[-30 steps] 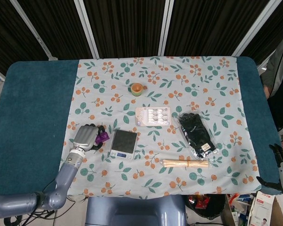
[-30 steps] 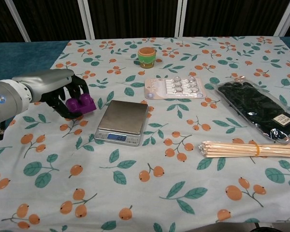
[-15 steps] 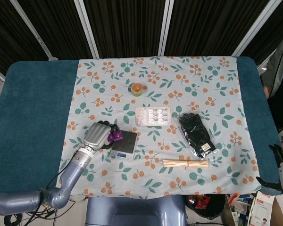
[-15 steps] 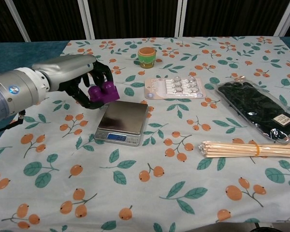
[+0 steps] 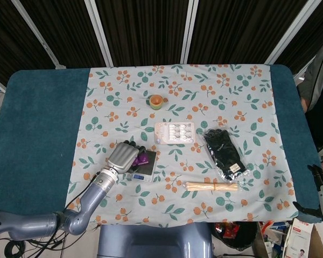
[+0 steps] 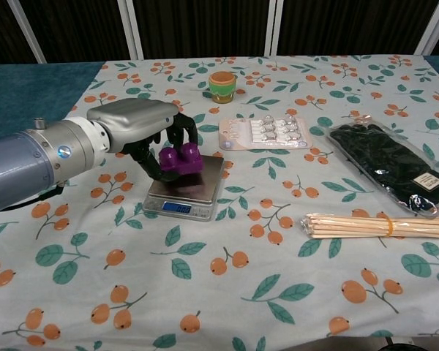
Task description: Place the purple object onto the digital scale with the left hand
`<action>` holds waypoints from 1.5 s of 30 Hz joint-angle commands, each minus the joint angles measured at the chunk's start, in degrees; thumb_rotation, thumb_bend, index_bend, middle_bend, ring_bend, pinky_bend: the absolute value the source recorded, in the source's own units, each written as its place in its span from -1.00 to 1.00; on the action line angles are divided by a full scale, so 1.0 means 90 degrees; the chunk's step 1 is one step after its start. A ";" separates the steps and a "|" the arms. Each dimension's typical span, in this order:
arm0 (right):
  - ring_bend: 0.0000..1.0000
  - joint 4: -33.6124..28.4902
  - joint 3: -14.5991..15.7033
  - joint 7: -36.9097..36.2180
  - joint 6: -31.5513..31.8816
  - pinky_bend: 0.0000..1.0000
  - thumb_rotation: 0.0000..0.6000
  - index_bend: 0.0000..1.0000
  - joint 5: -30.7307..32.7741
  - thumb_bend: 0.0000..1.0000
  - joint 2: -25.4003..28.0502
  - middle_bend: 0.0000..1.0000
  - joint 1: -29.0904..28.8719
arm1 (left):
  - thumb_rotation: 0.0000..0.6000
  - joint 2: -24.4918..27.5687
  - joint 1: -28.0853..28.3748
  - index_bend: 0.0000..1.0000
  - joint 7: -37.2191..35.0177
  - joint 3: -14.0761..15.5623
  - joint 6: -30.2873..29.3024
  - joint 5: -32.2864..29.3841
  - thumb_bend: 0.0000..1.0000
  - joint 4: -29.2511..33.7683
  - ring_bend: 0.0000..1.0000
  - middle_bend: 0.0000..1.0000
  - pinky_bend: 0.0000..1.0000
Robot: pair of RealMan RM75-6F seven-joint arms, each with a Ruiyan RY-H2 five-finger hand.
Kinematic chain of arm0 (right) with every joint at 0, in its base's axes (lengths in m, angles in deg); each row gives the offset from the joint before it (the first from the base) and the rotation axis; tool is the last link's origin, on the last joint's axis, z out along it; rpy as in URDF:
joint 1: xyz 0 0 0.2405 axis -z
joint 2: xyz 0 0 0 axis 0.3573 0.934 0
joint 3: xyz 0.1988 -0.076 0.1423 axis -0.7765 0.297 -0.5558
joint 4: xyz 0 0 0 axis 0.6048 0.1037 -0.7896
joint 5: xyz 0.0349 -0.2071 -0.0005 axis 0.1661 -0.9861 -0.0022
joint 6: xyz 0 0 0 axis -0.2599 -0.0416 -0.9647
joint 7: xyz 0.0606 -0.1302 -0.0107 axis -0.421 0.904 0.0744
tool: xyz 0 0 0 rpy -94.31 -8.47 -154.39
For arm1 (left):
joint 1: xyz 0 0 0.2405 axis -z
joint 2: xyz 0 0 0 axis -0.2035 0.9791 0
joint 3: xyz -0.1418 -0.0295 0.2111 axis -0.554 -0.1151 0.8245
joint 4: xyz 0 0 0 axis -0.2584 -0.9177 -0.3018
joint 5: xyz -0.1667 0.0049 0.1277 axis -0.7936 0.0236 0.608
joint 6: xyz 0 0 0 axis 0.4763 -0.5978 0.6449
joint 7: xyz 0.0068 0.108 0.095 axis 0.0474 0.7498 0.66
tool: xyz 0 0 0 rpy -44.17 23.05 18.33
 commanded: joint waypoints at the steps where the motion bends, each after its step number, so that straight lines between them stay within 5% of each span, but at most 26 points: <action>1: -0.68 -0.0002 0.0003 -0.0004 -0.0004 -0.62 1.00 -0.98 -0.0002 -0.83 0.0002 -0.95 0.0000 | 1.00 -0.0005 0.0028 -0.50 0.0353 0.0038 -0.0145 -0.0195 -0.77 0.0100 -0.56 -0.35 -0.36; 10: -0.68 -0.0001 -0.0007 0.0000 0.0018 -0.62 1.00 -0.98 0.0008 -0.83 0.0000 -0.95 0.0005 | 1.00 -0.0079 -0.0032 -0.66 0.0297 -0.0138 -0.0404 -0.0356 -0.86 0.0378 -0.75 -0.55 -0.48; 17: -0.68 0.0025 -0.0022 -0.0023 0.0000 -0.62 1.00 -0.98 0.0048 -0.83 -0.0001 -0.95 0.0000 | 1.00 0.0673 -0.0424 -0.62 -0.0438 -0.0326 -0.1054 0.0474 -0.86 0.1588 -0.75 -0.55 -0.52; 30: -0.68 0.0048 -0.0059 0.0059 0.0169 -0.62 1.00 -0.98 -0.0006 -0.83 -0.0045 -0.95 0.0028 | 1.00 0.3199 -0.2170 -0.60 -0.0302 0.1103 -0.3019 0.2140 -0.87 0.3697 -0.83 -0.66 -0.70; 38: -0.70 0.0307 -0.0089 0.0071 0.0668 -0.62 1.00 -0.98 -0.0599 -0.85 -0.0233 -0.98 0.0049 | 1.00 0.3987 -0.3411 -0.63 -0.1606 0.1919 -0.4037 0.2747 -0.93 0.3164 -0.94 -0.75 -0.86; 45: -0.70 0.0658 -0.0016 -0.0130 0.0998 -0.63 1.00 -0.98 -0.1160 -0.86 -0.0383 -0.99 0.0069 | 1.00 0.3850 -0.4078 -0.67 -0.2790 0.2054 -0.4368 0.2695 -0.93 0.2132 -1.00 -0.81 -1.00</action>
